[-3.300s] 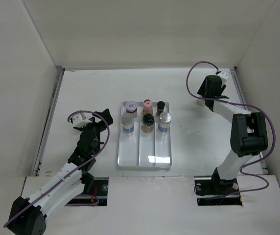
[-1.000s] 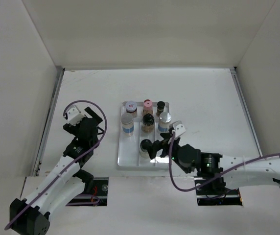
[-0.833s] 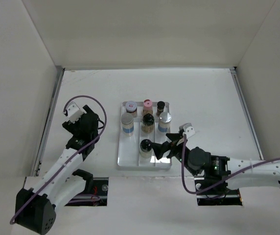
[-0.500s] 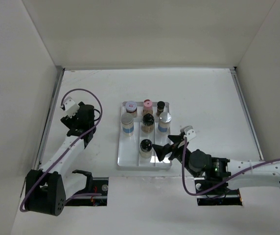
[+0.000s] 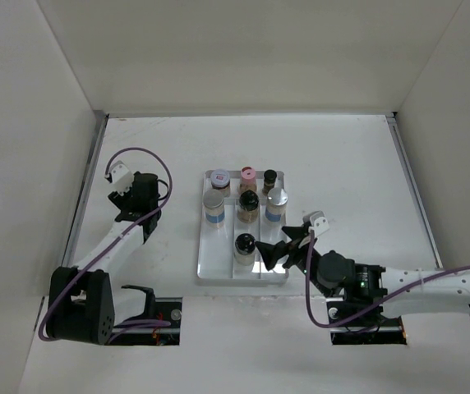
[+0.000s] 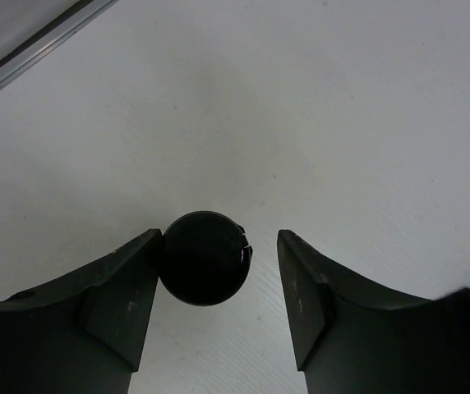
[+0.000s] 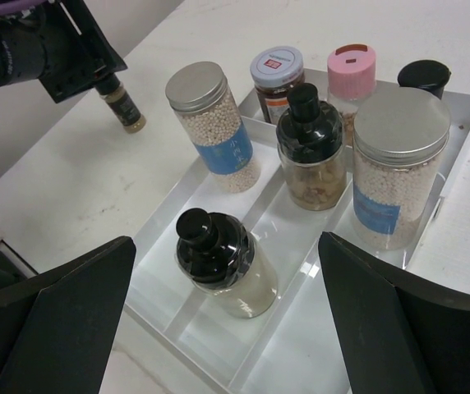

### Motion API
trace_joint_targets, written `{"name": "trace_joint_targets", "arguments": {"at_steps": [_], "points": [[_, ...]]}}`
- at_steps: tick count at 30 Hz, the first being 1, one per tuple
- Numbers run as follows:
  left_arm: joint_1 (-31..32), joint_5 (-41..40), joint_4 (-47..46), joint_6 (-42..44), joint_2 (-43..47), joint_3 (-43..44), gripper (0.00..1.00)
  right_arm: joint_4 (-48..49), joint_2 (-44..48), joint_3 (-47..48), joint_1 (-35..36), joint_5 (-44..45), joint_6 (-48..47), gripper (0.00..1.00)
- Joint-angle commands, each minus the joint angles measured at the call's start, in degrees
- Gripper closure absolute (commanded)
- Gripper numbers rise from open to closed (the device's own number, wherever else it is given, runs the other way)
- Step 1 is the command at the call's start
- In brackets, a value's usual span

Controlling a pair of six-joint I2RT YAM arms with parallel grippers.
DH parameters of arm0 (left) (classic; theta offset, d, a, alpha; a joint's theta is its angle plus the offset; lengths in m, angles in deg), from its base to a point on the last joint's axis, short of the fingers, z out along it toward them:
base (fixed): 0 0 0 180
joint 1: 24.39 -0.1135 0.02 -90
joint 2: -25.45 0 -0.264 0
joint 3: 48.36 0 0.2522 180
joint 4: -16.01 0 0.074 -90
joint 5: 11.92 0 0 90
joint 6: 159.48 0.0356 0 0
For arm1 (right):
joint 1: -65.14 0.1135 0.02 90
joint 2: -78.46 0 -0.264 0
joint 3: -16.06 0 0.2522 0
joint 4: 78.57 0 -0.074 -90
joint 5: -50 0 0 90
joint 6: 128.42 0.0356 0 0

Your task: Organize the condiment bottles

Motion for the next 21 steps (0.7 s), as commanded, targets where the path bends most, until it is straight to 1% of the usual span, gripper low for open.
{"name": "trace_joint_targets", "arguments": {"at_steps": [1,4,8,11,15,17,21], "points": [[-0.41,-0.22,-3.93,-0.05,-0.83,1.35,0.46,3.04,1.55,-0.28,-0.11,0.41,-0.39,0.0],[-0.58,-0.22,-4.73,-0.05,-1.7,1.0,0.51,3.13,2.34,-0.63,-0.63,0.5,-0.39,0.0],[-0.76,-0.57,-5.52,-0.05,-0.66,-0.49,0.65,2.69,2.52,-0.9,-1.34,0.41,-0.39,0.0],[-0.58,-0.4,-5.17,-0.05,0.57,-0.67,0.72,3.04,2.96,-1.24,-2.04,0.41,-0.22,0.0],[1.96,-0.75,-4.12,0.04,6.89,-1.29,0.75,2.6,3.92,-1.51,-3.01,0.58,-0.3,0.0],[3.98,-0.84,-1.49,0.13,10.84,-0.76,0.75,3.04,5.06,-2.12,-3.27,0.85,-0.22,0.0],[12.14,-1.54,4.22,0.3,21.03,-2.07,0.76,2.69,7.08,-3.09,-5.11,1.28,-0.04,0.0]]}}
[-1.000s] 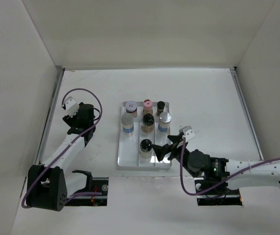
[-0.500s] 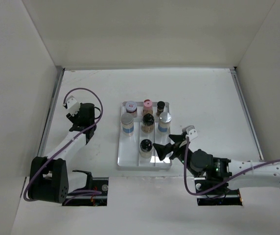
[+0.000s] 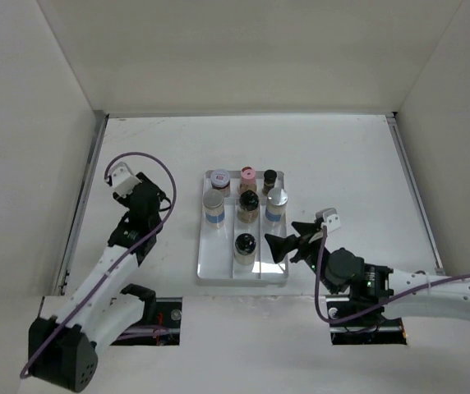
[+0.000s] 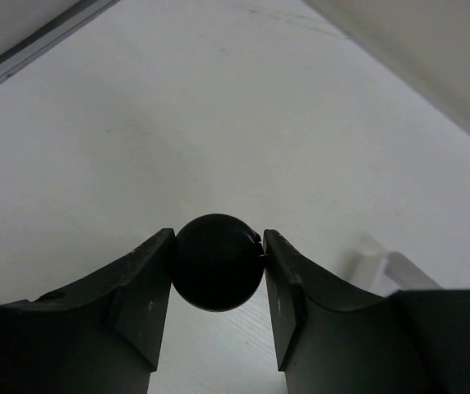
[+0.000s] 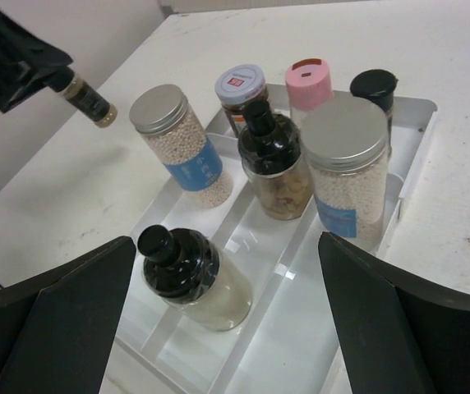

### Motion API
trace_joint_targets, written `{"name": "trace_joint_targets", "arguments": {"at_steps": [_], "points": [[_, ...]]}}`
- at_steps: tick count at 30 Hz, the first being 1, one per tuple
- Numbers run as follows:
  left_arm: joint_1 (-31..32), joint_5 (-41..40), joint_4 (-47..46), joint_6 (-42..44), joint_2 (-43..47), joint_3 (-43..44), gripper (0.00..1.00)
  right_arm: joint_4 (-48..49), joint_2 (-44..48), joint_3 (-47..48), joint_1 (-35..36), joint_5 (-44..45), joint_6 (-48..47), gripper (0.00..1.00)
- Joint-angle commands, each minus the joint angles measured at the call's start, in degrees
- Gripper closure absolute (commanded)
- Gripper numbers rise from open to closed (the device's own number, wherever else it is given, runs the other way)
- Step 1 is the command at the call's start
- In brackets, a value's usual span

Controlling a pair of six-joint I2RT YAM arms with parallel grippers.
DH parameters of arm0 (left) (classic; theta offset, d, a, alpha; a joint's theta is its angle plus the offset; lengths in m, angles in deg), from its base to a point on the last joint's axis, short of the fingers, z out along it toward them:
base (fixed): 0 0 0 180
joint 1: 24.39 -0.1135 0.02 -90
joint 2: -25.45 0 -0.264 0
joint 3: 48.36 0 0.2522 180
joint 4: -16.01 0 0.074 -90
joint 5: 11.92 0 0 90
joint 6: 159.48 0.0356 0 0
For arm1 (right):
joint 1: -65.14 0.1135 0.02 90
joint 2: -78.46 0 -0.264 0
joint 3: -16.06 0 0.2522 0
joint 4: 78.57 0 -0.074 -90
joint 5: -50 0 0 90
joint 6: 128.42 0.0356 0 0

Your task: Organize the condiment bottles

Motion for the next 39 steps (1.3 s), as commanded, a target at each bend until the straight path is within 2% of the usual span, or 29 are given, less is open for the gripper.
{"name": "trace_joint_targets", "arguments": {"at_steps": [1,6,11,16,20,26,34,39], "points": [[6.88,-1.69,4.36,0.43,8.89,-1.48,0.76,2.71,2.41,-0.51,-1.6,1.81,-0.17,0.0],[20.59,-2.75,13.41,-1.41,20.77,-5.35,0.77,3.06,5.66,-2.53,-5.02,2.87,0.53,0.0],[31.76,-3.19,15.01,-3.69,25.61,-6.24,0.77,3.24,5.23,-3.33,-8.45,2.34,1.23,0.0],[41.17,-6.0,12.55,-4.14,21.59,-4.92,0.77,2.8,3.12,-3.15,-11.09,0.94,2.64,0.0],[46.97,-6.53,6.42,-3.96,15.18,-6.05,0.76,2.97,2.24,-3.15,-11.88,0.85,3.69,0.0],[50.5,-7.32,-0.54,-4.14,6.2,-7.73,0.76,2.71,2.41,-3.5,-13.2,1.38,5.1,0.0],[52.78,-9.25,-0.11,-5.54,2.51,-8.61,0.75,2.1,2.77,-4.12,-15.14,1.46,6.15,0.0],[53.4,-8.9,-0.99,-7.56,-0.4,-9.75,0.7,1.31,2.77,-4.12,-15.93,1.64,7.12,0.0]]}}
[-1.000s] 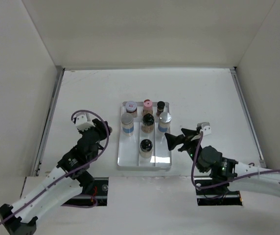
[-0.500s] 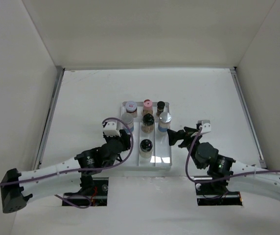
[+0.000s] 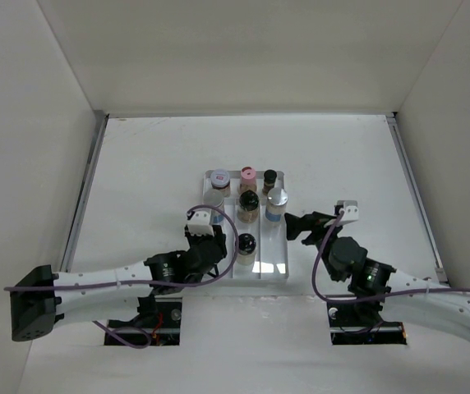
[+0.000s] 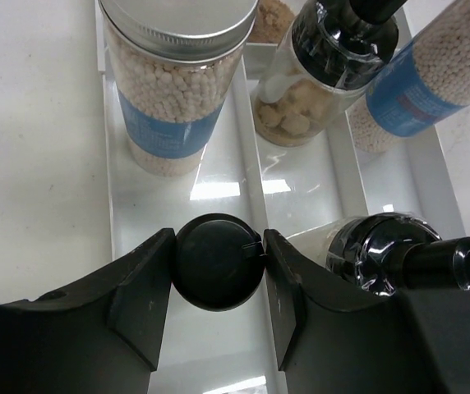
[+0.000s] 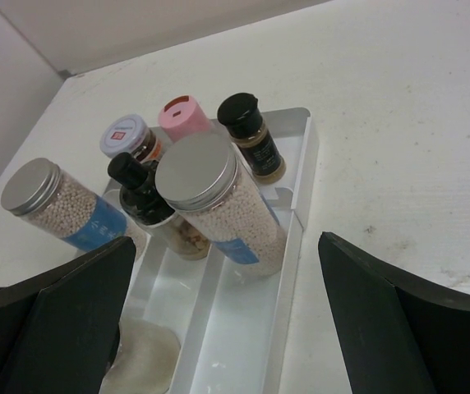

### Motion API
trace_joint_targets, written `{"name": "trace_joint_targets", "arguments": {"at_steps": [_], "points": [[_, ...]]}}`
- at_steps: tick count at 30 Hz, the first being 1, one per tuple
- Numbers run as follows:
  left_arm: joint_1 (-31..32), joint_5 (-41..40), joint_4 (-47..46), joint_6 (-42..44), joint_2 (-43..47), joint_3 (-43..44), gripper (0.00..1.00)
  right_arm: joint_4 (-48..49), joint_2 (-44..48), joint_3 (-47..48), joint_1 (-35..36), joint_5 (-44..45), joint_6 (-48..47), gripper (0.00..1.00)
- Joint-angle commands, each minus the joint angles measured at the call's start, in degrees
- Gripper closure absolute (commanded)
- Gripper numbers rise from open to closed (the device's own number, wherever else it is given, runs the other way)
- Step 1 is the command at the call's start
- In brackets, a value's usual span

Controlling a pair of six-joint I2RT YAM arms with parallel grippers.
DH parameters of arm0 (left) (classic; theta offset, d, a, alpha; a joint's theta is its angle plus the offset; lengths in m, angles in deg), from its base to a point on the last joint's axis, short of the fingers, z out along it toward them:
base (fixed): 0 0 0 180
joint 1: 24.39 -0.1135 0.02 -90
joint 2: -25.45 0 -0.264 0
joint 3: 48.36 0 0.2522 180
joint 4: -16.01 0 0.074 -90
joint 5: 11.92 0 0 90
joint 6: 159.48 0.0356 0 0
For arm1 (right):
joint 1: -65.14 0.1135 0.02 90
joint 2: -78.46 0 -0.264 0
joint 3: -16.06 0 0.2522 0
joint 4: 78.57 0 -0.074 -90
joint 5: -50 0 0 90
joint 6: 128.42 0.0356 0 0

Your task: Organize the condiment bottles

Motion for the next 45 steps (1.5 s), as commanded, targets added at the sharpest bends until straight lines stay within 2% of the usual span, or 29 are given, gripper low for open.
{"name": "trace_joint_targets", "arguments": {"at_steps": [1,3,7,11,12,21,24,26,29,35,37,39,42,45], "points": [[1.05,-1.91,-3.41,-2.32,-0.57,-1.47,0.69,0.63,0.54,0.03,-0.58,0.61,1.22,0.0],[0.88,-2.0,-3.41,-2.67,-0.14,-2.0,0.65,0.45,1.06,-0.05,-1.37,0.44,1.31,0.0],[0.62,-2.26,-2.8,-2.67,2.41,-2.44,0.47,0.01,1.94,-0.05,-1.82,0.0,1.22,0.0],[0.18,-2.7,-1.57,-2.06,5.92,-1.56,0.13,-0.25,2.3,0.38,-2.08,0.17,1.31,0.0],[0.09,-2.96,-0.7,-1.88,6.98,-0.86,0.0,-0.43,2.21,0.65,-1.99,0.26,1.31,0.0],[-2.1,-13.15,2.04,4.26,17.61,5.2,0.0,-4.55,-1.66,4.77,-3.04,4.47,1.92,0.0],[-7.36,-15.35,0.29,6.55,19.38,6.35,0.0,-7.19,-2.19,6.27,-4.01,7.46,3.33,0.0],[-14.02,-16.5,-2.96,7.17,18.94,5.57,0.0,-8.68,-1.84,7.67,-5.59,8.34,3.59,0.0],[-24.84,-11.79,-8.76,5.6,16.14,3.81,0.0,-10.01,-1.48,10.22,-7.7,5.99,2.72,0.0],[-38.83,5.62,-10.71,-3.53,6.91,4.94,0.0,-5.36,-3.32,12.69,-11.03,3.51,2.1,0.0],[-40.86,8.36,-9.66,-4.34,6.37,5.91,0.0,-4.21,-5.08,14.61,-13.84,3.95,2.27,0.0],[-42.09,6.54,-7.12,-4.43,6.72,6.87,0.0,-4.64,-7.54,17.51,-17.62,3.6,2.36,0.0],[-42.54,5.03,-3.42,-4.34,8.12,8.02,0.0,-5.61,-10.7,21.03,-22.28,3.34,2.54,0.0],[-41.66,7.3,-0.61,-4.08,7.52,9.95,0.0,-5.97,-13.78,23.14,-26.06,1.94,2.98,0.0]]}}
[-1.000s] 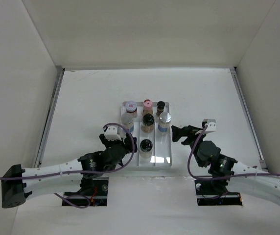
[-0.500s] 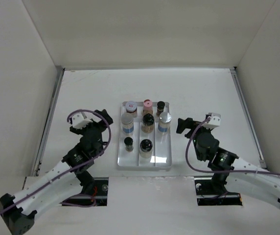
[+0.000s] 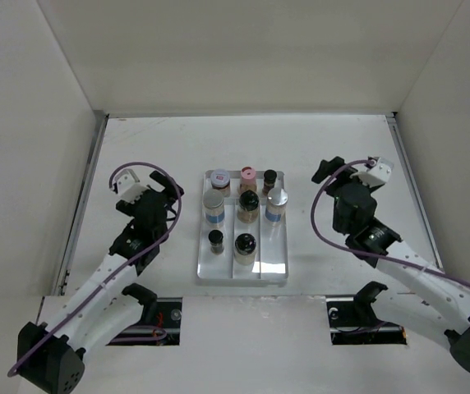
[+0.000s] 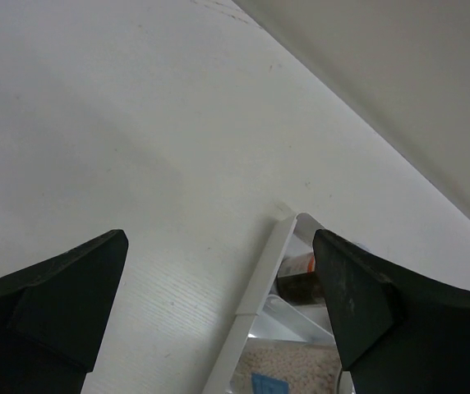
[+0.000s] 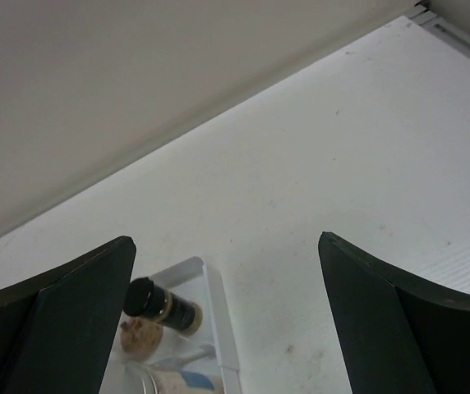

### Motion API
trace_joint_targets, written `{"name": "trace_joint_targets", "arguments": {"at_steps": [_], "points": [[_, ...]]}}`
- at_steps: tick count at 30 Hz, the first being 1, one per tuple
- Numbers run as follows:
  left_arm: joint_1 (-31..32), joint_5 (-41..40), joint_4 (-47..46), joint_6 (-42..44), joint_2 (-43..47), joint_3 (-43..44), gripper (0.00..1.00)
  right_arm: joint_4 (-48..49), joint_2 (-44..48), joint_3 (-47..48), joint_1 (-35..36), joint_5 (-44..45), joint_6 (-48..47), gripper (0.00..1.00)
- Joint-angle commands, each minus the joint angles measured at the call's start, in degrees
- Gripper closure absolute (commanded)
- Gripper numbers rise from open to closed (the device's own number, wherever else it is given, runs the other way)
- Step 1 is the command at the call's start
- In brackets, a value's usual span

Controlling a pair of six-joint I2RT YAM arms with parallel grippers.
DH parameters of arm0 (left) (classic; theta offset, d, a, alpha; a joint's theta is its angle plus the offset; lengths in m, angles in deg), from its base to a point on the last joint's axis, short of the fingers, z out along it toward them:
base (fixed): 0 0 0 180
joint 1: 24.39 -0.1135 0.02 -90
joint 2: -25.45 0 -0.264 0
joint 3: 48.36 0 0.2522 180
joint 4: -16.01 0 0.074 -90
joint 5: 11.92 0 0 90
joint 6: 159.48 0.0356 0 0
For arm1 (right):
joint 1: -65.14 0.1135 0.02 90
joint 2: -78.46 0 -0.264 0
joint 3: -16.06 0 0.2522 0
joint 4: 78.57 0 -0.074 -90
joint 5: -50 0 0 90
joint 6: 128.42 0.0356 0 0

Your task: Organize the condiment bottles

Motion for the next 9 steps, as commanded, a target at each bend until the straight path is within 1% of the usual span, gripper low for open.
{"name": "trace_joint_targets", "arguments": {"at_steps": [1,3,6,9], "points": [[0.78,4.27,2.98,-0.8,-0.09,5.1,0.0,1.99,-2.57,3.89,-3.08,-2.22,0.75,0.0],[1.49,6.21,3.86,-0.54,-1.49,6.59,0.0,1.11,-3.81,4.16,-3.61,-2.84,1.36,0.0],[3.68,7.1,4.04,-0.1,-4.74,8.18,0.0,1.37,-5.65,2.06,-3.35,-2.4,2.07,0.0],[4.22,7.45,7.55,-0.36,-10.19,10.64,0.0,0.15,-8.55,1.35,-2.21,-3.28,2.07,0.0]]}}
